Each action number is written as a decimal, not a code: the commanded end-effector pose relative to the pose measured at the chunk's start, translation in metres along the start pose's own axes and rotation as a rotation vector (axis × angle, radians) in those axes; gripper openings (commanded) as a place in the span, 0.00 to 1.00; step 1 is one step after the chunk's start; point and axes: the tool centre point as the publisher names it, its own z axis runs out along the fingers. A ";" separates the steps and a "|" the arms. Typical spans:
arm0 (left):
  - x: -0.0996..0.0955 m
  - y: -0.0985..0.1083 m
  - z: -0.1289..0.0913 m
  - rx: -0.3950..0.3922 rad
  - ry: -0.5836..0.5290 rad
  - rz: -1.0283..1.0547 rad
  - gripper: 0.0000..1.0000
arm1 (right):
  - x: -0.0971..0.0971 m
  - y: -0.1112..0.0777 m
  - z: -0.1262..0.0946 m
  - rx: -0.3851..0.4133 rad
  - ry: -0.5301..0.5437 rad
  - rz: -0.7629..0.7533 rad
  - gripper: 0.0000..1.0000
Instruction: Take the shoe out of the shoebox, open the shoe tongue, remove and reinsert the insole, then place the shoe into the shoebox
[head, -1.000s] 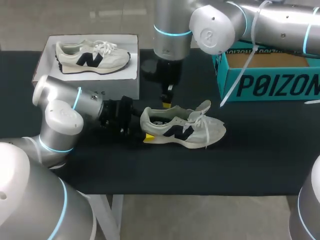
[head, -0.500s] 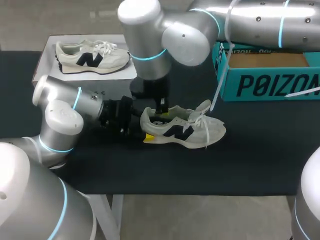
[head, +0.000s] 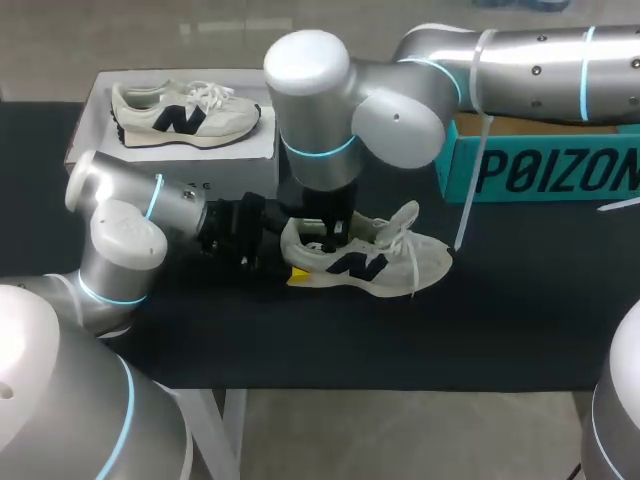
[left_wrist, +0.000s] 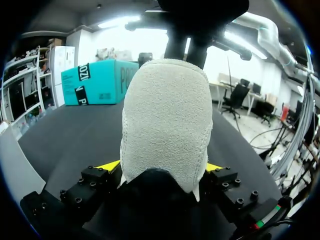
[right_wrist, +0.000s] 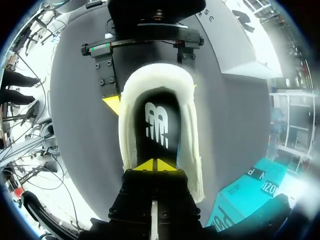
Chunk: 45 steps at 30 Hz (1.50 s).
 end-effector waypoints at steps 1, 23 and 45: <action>-0.001 0.000 0.000 -0.002 0.002 0.000 0.00 | -0.005 -0.020 0.002 -0.139 0.024 -0.006 0.00; -0.001 0.000 0.000 -0.002 0.002 0.000 0.00 | -0.023 -0.004 0.028 -0.169 0.113 -0.089 0.00; -0.001 0.000 0.000 -0.002 0.002 0.000 0.00 | -0.037 -0.005 0.045 -0.098 0.136 -0.075 0.00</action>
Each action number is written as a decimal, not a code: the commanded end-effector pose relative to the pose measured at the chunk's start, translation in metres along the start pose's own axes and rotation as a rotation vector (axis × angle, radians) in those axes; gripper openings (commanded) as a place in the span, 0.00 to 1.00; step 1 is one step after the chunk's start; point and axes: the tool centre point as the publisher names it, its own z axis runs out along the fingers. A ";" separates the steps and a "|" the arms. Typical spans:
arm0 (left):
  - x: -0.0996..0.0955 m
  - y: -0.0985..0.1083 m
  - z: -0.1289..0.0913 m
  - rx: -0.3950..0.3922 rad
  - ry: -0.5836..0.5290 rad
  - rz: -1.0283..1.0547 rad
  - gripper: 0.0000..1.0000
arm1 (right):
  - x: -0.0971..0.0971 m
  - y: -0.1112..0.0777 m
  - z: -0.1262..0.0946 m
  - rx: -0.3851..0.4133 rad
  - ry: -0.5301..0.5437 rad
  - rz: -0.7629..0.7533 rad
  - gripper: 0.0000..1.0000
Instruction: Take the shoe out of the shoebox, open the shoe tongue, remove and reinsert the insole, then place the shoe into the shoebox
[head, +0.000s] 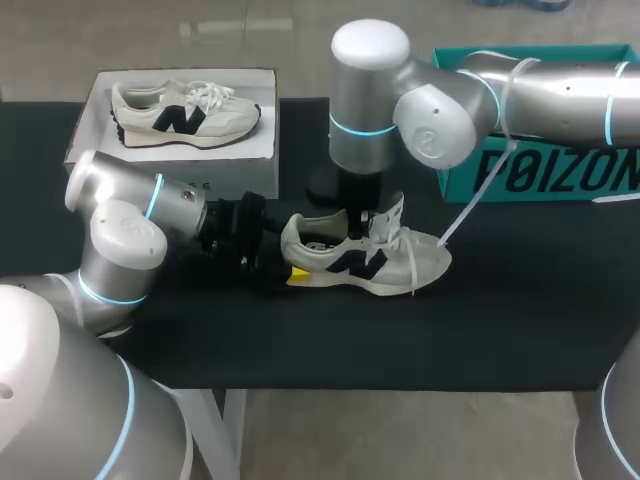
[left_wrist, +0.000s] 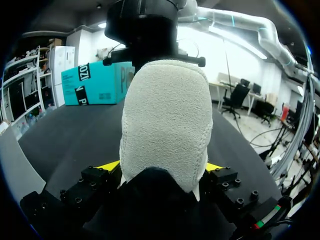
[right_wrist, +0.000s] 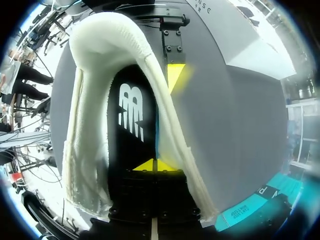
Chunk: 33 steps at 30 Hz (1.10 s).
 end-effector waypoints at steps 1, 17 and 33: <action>0.000 0.000 0.000 -0.002 0.003 0.001 0.00 | -0.004 0.008 0.005 0.013 0.001 -0.003 0.00; 0.000 0.000 0.000 -0.002 0.003 0.001 0.00 | 0.012 0.012 0.027 -0.002 0.068 0.002 0.23; 0.000 0.000 0.000 -0.002 0.003 0.001 0.00 | 0.034 0.023 0.062 -0.021 0.151 0.007 0.40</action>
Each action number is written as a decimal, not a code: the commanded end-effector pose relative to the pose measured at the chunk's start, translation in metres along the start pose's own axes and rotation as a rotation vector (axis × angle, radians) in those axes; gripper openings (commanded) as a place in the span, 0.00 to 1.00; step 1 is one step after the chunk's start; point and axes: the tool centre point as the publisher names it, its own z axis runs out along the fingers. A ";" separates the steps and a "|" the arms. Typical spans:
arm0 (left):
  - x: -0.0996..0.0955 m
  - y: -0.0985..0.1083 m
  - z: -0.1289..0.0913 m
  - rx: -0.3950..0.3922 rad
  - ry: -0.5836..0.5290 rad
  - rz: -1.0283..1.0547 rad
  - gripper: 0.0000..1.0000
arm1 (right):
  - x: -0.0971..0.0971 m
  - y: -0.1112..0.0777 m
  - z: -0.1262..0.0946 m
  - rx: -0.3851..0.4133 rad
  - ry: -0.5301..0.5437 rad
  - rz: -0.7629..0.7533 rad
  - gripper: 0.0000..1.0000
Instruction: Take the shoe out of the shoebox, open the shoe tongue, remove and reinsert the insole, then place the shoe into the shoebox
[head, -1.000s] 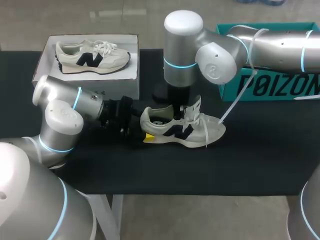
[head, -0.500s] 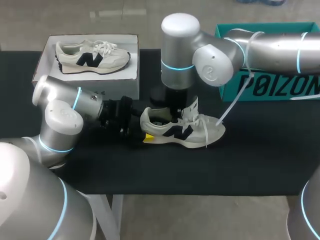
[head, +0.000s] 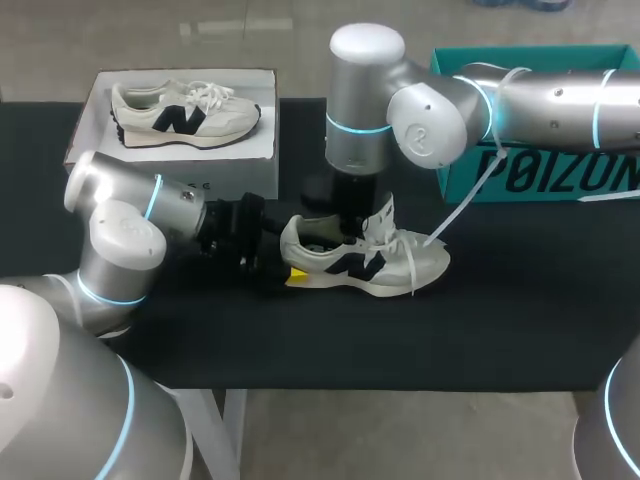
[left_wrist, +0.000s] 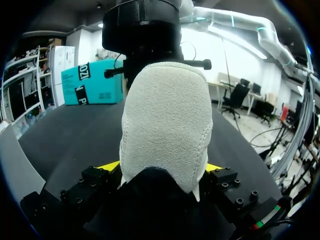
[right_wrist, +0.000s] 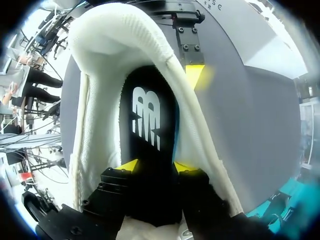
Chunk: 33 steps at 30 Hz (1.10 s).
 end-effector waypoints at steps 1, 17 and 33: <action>-0.001 -0.002 0.001 -0.002 0.002 0.001 0.00 | 0.006 0.012 0.051 0.016 0.024 0.004 0.40; -0.001 -0.002 0.001 -0.002 0.002 0.001 0.00 | 0.024 0.019 0.069 0.075 0.067 0.031 0.20; -0.001 -0.002 0.001 -0.002 0.002 0.001 0.00 | 0.037 0.011 0.063 0.134 0.039 0.134 0.00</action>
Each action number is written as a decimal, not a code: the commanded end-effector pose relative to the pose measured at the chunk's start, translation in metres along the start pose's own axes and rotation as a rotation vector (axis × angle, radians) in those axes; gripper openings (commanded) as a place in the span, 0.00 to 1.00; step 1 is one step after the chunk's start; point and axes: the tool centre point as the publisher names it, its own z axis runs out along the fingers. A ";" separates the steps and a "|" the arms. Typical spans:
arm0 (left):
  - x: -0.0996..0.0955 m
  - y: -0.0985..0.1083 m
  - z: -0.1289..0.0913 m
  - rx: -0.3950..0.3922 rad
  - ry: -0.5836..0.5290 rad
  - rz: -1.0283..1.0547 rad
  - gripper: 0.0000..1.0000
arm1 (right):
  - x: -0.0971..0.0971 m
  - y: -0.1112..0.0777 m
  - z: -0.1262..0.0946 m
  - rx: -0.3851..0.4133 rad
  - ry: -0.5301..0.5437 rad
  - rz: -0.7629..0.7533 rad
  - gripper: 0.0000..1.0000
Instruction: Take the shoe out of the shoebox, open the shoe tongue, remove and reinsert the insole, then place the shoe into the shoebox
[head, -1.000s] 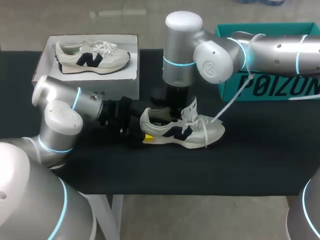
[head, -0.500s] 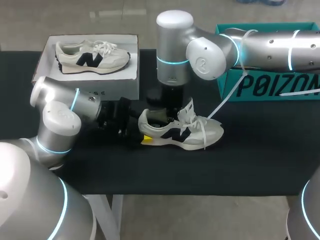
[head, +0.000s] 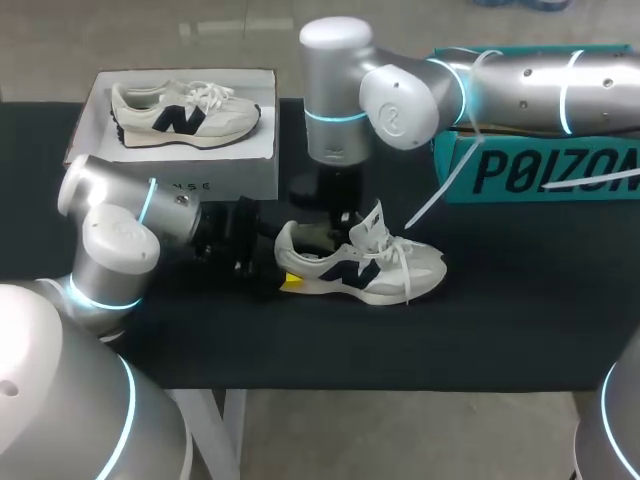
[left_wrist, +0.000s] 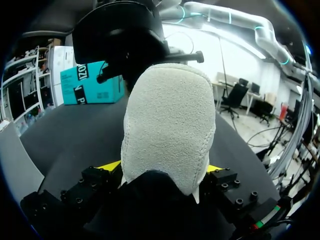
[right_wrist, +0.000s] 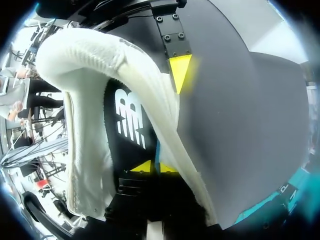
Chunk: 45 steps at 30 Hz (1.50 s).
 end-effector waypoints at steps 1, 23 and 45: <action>-0.010 -0.005 0.007 -0.002 -0.003 -0.002 0.00 | 0.026 0.009 0.060 0.020 -0.052 0.030 0.00; -0.010 -0.005 0.007 -0.002 -0.003 -0.002 0.00 | 0.045 -0.023 -0.055 0.134 -0.320 0.137 0.00; -0.010 -0.005 0.007 -0.002 -0.003 -0.002 0.00 | 0.015 -0.039 -0.070 0.067 -0.463 0.231 0.00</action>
